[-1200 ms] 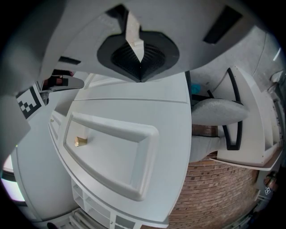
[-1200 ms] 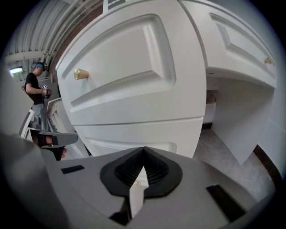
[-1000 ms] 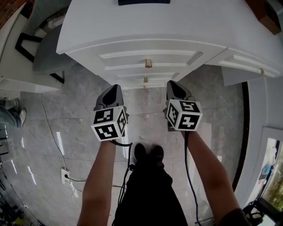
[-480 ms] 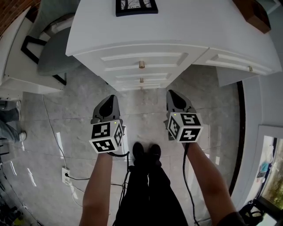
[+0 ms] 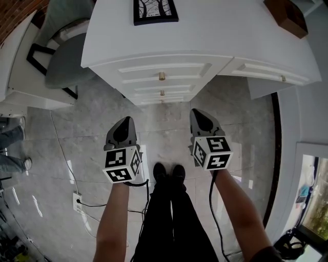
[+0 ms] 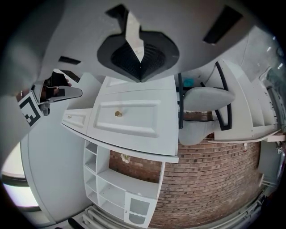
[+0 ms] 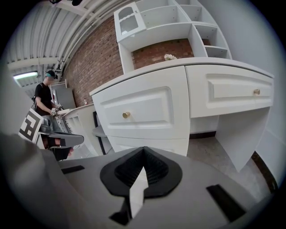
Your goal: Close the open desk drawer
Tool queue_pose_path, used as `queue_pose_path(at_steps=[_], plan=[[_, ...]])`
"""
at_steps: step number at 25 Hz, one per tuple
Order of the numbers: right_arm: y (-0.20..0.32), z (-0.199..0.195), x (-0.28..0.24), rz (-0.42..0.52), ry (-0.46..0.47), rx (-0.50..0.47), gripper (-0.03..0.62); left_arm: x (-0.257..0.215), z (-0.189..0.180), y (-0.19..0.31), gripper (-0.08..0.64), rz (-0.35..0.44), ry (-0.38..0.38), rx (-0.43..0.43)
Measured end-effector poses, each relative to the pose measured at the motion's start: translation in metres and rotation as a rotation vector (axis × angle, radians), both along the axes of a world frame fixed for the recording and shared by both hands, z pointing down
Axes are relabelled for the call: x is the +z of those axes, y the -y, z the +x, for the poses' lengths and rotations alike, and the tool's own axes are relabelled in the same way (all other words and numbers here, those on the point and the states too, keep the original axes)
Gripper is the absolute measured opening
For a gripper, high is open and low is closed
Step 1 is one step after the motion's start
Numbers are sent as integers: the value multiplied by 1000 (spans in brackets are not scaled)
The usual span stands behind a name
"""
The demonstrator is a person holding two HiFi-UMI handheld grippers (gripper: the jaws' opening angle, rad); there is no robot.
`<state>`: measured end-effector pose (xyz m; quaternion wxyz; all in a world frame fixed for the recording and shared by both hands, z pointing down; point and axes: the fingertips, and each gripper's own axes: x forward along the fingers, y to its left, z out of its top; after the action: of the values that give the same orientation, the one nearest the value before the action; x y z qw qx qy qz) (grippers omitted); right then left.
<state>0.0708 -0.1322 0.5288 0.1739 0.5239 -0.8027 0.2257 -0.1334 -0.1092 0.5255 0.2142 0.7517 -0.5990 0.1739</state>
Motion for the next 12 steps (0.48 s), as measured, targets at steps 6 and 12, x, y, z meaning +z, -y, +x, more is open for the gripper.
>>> queue_pose_path(at_steps=[6,12], plan=[[-3,-1,-10,0,-2,-16,5,-12,-5,-8,9,-3,14,7],[-7,-1,-14,-4,2,-15,5,-17,-7,-13,9,-7,23,17]])
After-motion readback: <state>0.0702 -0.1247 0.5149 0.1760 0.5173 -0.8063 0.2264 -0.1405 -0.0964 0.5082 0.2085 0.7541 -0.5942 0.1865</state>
